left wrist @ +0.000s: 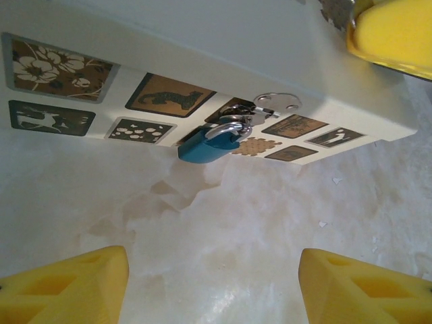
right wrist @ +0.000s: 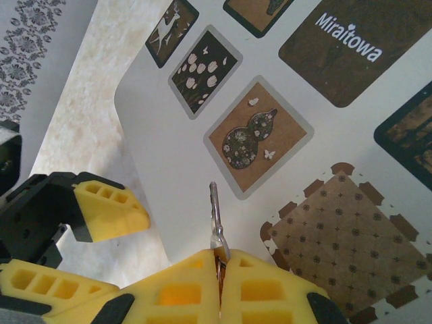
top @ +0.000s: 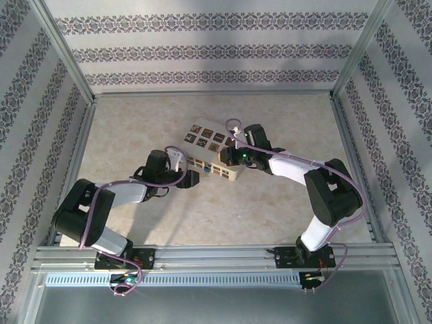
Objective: Unlock the padlock with the key
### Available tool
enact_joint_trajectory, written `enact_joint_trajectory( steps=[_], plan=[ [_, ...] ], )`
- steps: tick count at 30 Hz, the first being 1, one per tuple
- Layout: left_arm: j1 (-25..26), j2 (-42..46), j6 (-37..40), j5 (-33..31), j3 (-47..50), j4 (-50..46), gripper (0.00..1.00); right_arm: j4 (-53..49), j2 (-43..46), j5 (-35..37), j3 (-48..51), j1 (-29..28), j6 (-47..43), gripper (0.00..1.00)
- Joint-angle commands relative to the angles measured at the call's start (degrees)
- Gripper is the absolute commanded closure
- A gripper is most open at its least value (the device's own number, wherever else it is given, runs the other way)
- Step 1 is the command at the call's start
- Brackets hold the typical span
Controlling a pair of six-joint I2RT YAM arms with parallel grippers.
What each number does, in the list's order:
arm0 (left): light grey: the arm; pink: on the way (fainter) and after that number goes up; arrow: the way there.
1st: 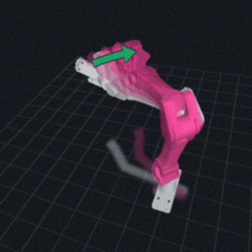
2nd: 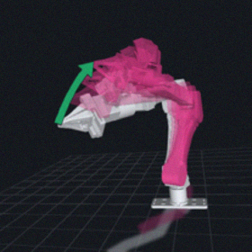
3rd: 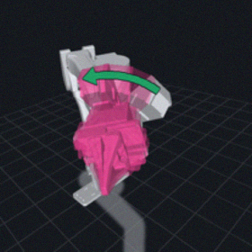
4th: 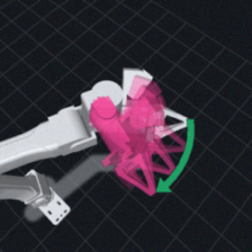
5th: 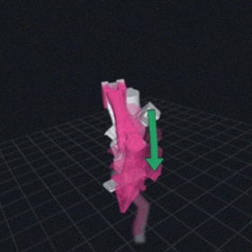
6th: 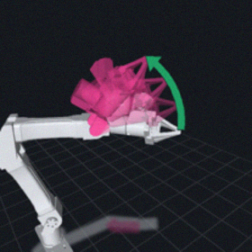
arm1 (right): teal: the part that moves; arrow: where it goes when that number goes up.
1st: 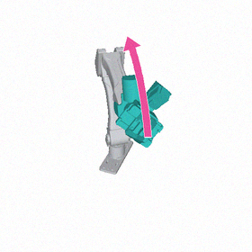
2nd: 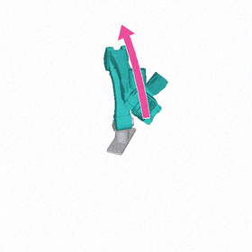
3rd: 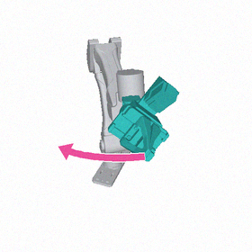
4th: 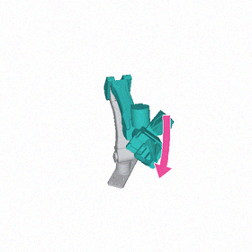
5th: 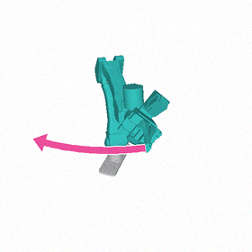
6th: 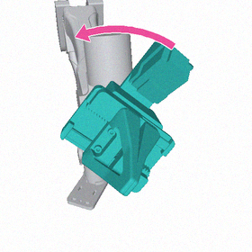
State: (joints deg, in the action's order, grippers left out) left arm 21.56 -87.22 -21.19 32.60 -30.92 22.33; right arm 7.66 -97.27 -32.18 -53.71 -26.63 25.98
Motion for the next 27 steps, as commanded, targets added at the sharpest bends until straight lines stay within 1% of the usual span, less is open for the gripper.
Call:
enact_joint_trajectory(
  steps=[1, 6, 10, 17, 27],
  plan=[
    [1.0, -2.4, 1.5, 0.9, -1.8, 6.1, 0.34, -2.9, -0.7, 0.6, 1.7, -1.0, 1.3, 1.00],
    [1.6, -5.9, 3.4, 0.2, -2.9, 9.5, 0.35, -2.9, -0.6, 0.5, 1.7, -1.0, 1.4, 1.00],
    [2.2, -8.0, 3.3, 0.2, -3.6, 11.5, 0.35, -3.0, -0.3, 0.7, 1.7, -1.0, 1.4, 1.00],
    [3.8, -10.8, 4.4, -0.3, -5.5, 11.4, 0.33, -3.2, -0.4, 0.8, 1.5, -0.9, 1.4, 1.00],
    [5.0, -13.9, 4.8, -0.9, -7.6, 11.6, 0.34, -3.4, 0.0, 0.9, 1.6, -1.0, 1.4, 1.00]
  ],
)
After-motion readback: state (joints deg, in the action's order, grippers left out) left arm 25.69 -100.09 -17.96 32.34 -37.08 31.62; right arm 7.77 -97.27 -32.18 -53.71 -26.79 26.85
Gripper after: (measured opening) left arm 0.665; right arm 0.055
